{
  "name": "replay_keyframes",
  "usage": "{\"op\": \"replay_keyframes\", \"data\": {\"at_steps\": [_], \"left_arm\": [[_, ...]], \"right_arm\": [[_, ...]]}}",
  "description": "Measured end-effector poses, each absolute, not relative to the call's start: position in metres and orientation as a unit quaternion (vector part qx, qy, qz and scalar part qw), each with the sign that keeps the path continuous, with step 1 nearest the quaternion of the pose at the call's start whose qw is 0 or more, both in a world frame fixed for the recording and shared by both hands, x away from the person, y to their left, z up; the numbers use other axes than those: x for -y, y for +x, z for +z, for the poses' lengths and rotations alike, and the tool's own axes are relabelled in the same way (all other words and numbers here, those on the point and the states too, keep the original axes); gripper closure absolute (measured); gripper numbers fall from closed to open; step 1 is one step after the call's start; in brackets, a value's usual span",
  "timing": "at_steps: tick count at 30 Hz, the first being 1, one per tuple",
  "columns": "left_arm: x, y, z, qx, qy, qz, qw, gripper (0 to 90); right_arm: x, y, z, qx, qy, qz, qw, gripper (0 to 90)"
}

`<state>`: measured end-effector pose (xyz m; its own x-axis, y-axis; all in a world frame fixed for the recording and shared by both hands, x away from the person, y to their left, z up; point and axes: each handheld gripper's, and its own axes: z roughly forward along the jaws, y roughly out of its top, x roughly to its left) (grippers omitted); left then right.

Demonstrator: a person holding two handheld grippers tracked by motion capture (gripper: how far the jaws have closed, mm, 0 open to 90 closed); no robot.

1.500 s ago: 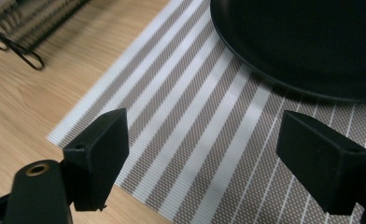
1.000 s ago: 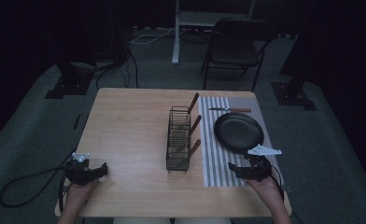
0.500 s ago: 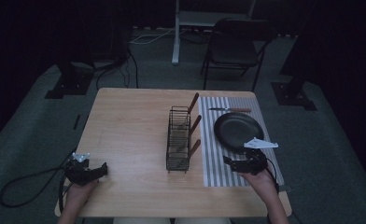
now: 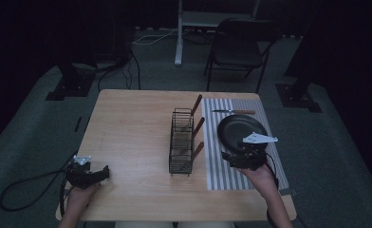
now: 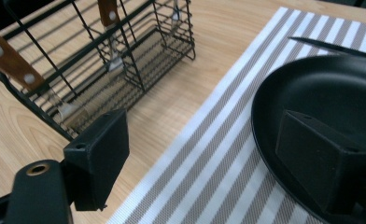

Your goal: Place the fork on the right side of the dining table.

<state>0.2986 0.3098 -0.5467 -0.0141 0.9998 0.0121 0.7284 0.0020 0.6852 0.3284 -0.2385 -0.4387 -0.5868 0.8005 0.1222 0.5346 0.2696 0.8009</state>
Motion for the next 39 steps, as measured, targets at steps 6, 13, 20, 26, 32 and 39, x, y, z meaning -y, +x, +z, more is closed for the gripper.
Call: {"op": "replay_keyframes", "data": {"at_steps": [6,13,20,26,32,39], "left_arm": [[-0.31,0.299,-0.547,-0.66,0.654,0.266,0.255,0.8],[-0.31,0.299,-0.547,-0.66,0.654,0.266,0.255,0.8],[-0.31,0.299,-0.547,-0.66,0.654,0.266,0.255,0.8],[-0.31,0.299,-0.547,-0.66,0.654,0.267,0.255,0.8],[-0.31,0.299,-0.547,-0.66,0.654,0.267,0.255,0.8],[-0.31,0.299,-0.547,-0.66,0.654,0.267,0.255,0.8]], "right_arm": [[0.228,0.336,-0.432,-0.78,0.423,0.435,0.156,17.1],[0.219,0.345,-0.425,-0.782,0.417,0.435,0.157,17.2],[0.213,0.355,-0.417,-0.783,0.414,0.438,0.154,17.2],[0.209,0.362,-0.41,-0.782,0.413,0.44,0.158,20.0],[0.203,0.365,-0.403,-0.779,0.412,0.448,0.153,20.1],[0.191,0.367,-0.391,-0.775,0.405,0.46,0.151,21.3]]}}
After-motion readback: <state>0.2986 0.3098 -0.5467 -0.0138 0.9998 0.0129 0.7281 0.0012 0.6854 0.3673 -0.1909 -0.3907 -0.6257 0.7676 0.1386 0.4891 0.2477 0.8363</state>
